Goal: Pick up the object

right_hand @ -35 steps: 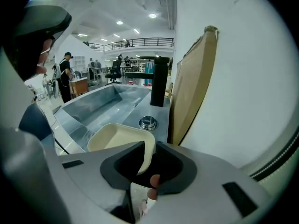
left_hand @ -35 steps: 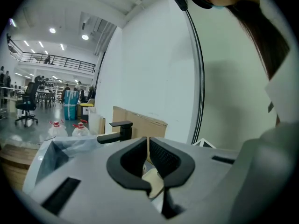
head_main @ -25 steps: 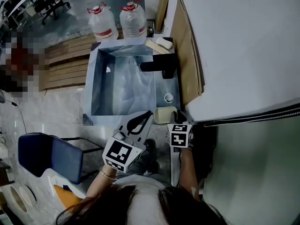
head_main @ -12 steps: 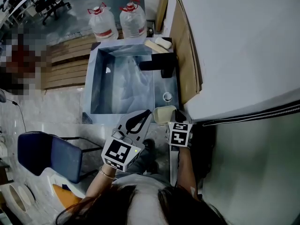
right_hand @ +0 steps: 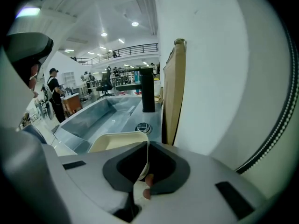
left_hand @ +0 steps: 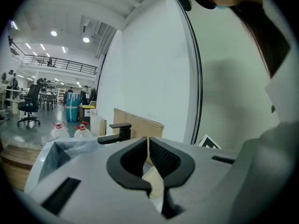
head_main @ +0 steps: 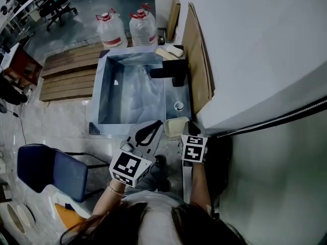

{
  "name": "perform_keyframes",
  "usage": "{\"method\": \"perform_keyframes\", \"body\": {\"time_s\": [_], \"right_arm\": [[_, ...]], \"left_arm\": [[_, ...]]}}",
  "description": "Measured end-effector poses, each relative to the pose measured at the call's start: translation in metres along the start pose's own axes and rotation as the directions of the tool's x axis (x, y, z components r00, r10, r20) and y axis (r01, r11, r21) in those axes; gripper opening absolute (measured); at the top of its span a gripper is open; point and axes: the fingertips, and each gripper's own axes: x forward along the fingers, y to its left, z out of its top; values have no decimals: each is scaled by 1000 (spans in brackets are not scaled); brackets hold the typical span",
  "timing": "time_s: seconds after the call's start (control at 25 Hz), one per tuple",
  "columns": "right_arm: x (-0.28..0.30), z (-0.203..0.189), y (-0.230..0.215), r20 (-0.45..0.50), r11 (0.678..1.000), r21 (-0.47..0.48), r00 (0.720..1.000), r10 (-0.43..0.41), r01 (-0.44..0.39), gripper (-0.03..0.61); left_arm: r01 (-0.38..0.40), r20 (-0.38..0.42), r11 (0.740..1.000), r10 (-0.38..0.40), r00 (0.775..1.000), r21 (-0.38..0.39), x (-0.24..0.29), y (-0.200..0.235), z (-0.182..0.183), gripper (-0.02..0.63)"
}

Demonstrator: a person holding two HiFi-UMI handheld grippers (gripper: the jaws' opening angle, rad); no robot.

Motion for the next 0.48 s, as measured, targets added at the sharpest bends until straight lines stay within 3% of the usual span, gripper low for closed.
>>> {"method": "perform_keyframes", "body": {"time_s": [0.48], "right_arm": [[-48,16,4,111,999,32,994,18,-21,32]], "left_arm": [[-23,50,999,21,999,26,-34,-25,11,9]]}}
